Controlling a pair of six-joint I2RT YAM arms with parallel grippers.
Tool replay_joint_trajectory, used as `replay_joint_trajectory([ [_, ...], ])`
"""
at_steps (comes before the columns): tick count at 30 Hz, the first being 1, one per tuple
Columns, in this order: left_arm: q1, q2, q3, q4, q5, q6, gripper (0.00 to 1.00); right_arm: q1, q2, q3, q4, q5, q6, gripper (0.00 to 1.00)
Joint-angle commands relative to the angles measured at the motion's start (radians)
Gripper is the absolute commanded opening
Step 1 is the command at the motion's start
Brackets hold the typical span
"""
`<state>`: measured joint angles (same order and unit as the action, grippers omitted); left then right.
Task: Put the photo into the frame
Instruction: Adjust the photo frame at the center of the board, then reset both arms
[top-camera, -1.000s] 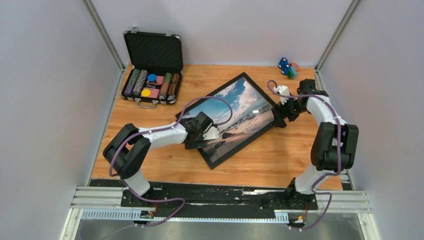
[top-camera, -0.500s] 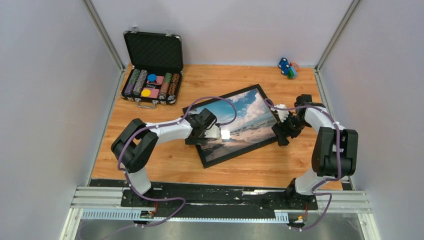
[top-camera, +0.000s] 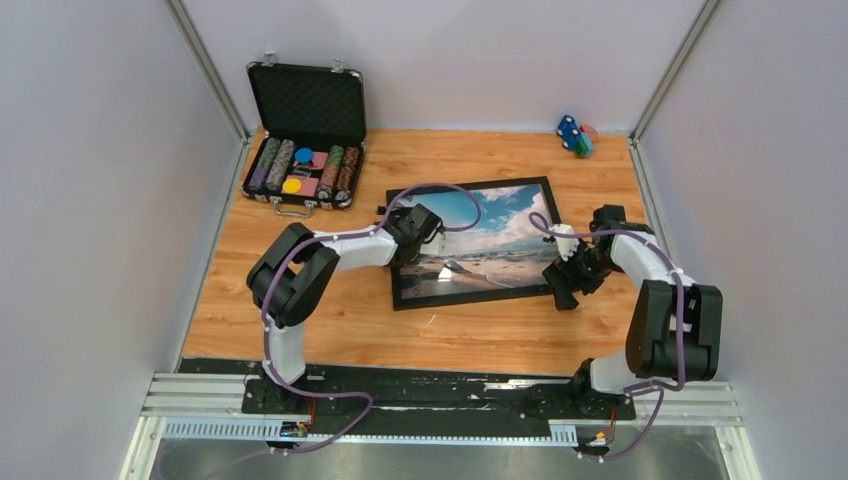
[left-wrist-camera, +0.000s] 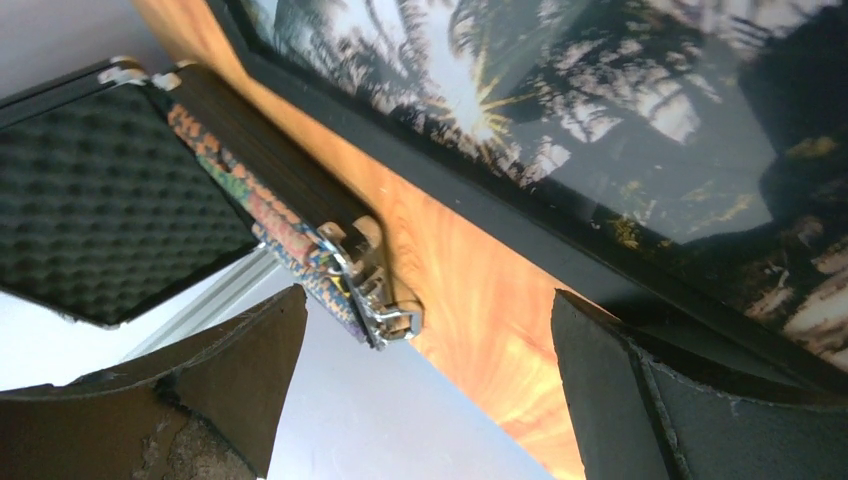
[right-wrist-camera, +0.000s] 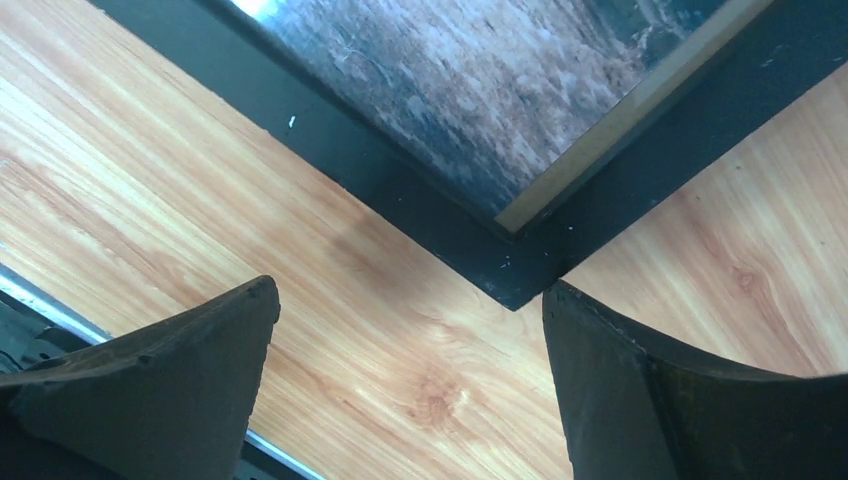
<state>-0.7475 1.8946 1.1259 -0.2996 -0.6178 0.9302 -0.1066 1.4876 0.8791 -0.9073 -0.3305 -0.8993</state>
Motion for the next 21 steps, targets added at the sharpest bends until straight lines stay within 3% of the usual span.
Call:
replay_joint_trajectory([
  [1,0.021,0.072,0.063,0.244,0.074,-0.058,1.0,0.035,-0.11,0.001,0.027,-0.165,0.099,1.0],
  [6,0.071,-0.009,0.048,0.225,0.072,-0.128,1.0,0.011,-0.22,0.006,0.106,-0.106,0.268,1.0],
  [11,0.109,-0.194,-0.032,0.175,0.114,-0.226,1.0,-0.059,-0.294,0.006,0.195,-0.053,0.419,1.0],
  [21,0.257,-0.631,-0.128,0.024,0.341,-0.527,1.0,-0.225,-0.456,0.001,0.302,-0.031,0.636,1.0],
])
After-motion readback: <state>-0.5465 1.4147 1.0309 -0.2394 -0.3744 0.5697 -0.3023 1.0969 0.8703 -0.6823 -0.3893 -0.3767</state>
